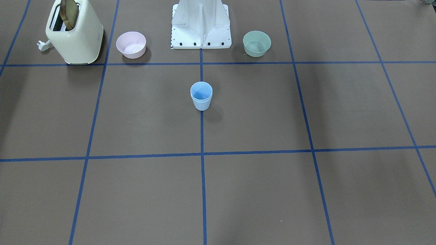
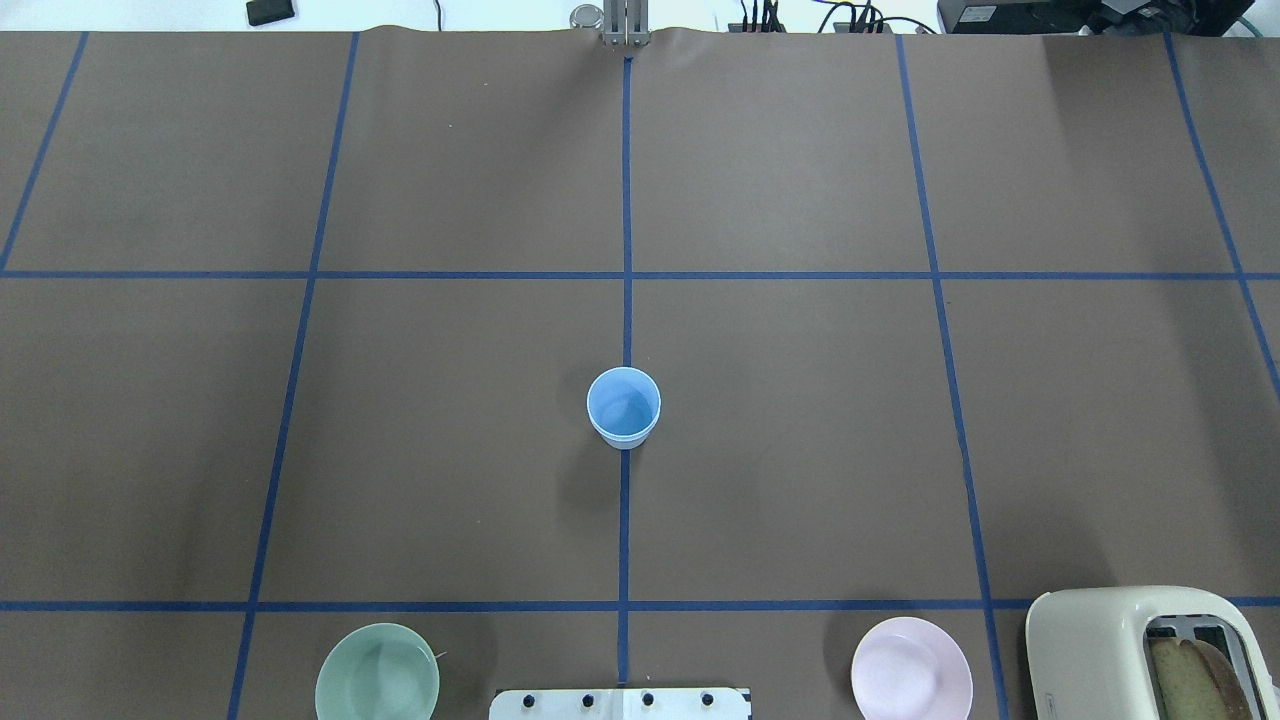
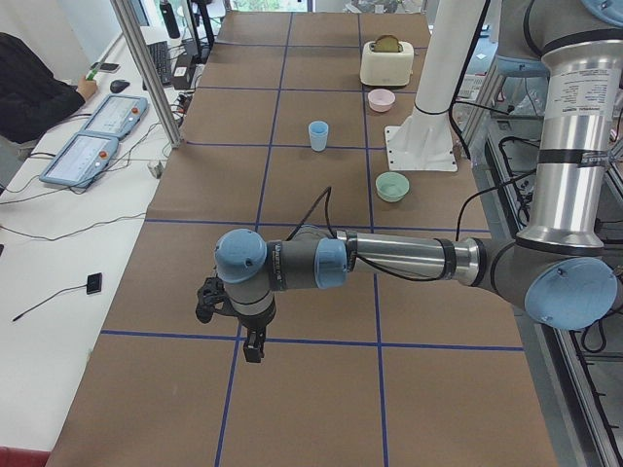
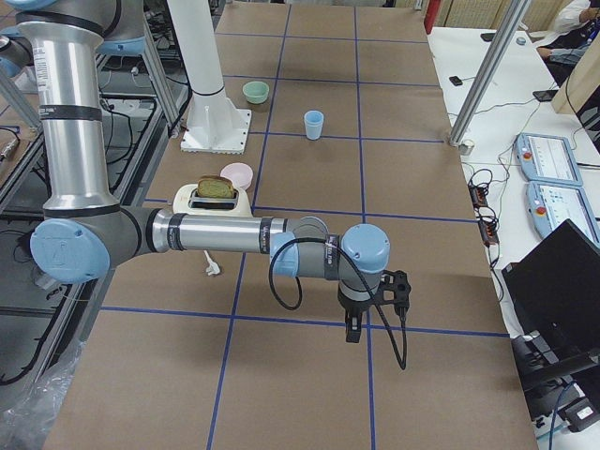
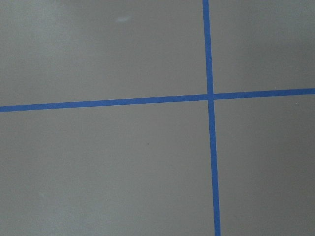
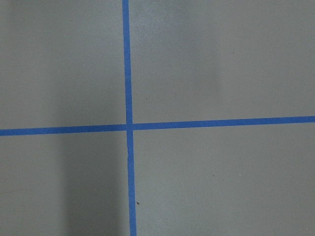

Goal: Stack blue cups with both arms

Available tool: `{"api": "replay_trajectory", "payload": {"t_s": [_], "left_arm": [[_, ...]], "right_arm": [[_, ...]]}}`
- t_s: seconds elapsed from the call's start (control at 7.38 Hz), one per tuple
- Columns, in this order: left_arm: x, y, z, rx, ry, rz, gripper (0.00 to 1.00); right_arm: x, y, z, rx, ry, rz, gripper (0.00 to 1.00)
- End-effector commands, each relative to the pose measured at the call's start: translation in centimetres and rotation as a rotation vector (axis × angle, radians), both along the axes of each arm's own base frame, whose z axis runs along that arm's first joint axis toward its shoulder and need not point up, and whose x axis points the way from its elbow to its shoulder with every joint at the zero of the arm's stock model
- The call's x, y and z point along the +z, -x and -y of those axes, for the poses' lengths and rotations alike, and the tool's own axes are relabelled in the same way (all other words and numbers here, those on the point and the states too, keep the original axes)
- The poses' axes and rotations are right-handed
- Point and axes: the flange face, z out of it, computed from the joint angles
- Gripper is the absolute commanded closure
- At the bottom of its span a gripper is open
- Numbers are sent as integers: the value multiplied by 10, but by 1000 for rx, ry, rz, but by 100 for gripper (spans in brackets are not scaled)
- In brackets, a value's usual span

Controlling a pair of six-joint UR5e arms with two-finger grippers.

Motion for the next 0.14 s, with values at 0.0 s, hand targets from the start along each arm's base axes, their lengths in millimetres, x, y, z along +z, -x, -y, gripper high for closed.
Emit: {"api": "replay_trajectory", "payload": {"t_s": [0.0], "left_arm": [[-1,-1,0,0,-2,0,2]], "right_arm": [[-1,0,0,1,-2,4,0]]}}
